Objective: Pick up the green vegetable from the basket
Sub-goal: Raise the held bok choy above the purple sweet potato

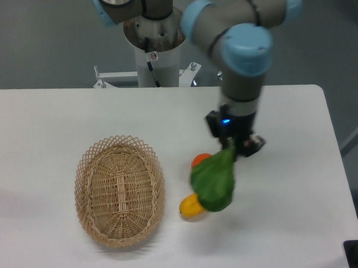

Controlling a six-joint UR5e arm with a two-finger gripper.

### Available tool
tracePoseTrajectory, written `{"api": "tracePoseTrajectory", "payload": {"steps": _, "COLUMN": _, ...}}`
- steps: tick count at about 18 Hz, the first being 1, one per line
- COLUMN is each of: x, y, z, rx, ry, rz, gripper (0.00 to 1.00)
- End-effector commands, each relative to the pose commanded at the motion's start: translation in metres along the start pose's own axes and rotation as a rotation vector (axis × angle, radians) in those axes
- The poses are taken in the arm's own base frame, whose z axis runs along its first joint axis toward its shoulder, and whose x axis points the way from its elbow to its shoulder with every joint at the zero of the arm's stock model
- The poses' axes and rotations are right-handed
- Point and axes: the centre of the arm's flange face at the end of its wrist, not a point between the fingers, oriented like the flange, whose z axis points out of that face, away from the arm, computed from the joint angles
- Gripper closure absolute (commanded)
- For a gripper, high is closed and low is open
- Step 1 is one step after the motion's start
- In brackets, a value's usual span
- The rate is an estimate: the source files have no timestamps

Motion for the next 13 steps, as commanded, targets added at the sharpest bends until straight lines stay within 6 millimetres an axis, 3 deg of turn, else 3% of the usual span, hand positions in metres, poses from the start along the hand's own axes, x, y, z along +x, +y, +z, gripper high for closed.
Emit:
{"api": "tracePoseTrajectory", "payload": {"steps": 7, "x": -0.013, "y": 0.028, "z": 0.000, "rx": 0.020, "ry": -0.004, "rz": 0.007, "gripper": 0.67}}
{"api": "tracePoseTrajectory", "payload": {"steps": 13, "x": -0.011, "y": 0.029, "z": 0.000, "rx": 0.020, "ry": -0.001, "rz": 0.008, "gripper": 0.67}}
